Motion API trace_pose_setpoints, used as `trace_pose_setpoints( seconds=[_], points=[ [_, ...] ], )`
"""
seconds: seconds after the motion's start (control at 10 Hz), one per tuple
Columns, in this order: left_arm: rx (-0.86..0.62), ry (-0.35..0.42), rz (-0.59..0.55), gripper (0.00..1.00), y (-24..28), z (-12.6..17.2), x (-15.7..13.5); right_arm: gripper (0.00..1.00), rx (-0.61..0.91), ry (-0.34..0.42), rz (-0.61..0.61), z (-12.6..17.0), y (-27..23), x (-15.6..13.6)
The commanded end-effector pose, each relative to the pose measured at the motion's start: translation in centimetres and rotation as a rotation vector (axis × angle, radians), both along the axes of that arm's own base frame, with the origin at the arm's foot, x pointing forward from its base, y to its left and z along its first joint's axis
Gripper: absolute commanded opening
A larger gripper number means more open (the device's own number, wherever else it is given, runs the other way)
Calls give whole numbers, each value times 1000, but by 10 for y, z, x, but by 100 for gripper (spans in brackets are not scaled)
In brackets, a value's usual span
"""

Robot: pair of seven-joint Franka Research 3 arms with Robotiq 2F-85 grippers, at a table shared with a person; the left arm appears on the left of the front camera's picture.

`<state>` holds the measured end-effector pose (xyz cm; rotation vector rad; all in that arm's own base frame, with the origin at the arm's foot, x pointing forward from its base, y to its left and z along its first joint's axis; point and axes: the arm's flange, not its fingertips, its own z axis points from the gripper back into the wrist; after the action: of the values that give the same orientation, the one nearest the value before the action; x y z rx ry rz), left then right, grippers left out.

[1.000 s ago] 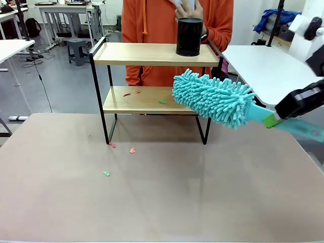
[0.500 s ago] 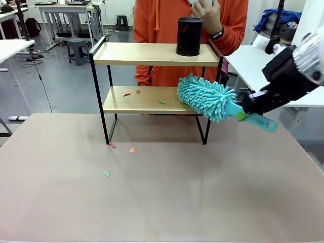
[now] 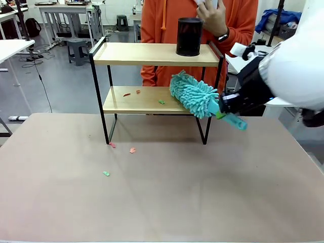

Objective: Clean the shelf.
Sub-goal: Clean the remaining tier of the Shelf with the Duster once objects are removed.

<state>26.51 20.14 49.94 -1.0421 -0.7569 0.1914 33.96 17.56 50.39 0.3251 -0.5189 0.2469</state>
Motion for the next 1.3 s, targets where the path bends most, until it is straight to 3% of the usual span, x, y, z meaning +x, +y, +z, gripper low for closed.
trace_pose_setpoints(
  seconds=[0.0, 0.3, 0.5, 1.2],
  points=[
    [-6, -30, -1, 100, -2, -1, 1, 0, 46, -47, -50, -15, 36, 21],
    [-6, -30, -1, 100, -2, -1, 1, 0, 139, -16, -139, -47, 90, 31],
    [-6, -30, -1, 100, -2, -1, 1, 0, 136, -17, -171, -53, 109, 34],
    [-6, -30, -1, 100, -2, -1, 1, 0, 141, 48, -36, -42, 166, 50]
  ],
)
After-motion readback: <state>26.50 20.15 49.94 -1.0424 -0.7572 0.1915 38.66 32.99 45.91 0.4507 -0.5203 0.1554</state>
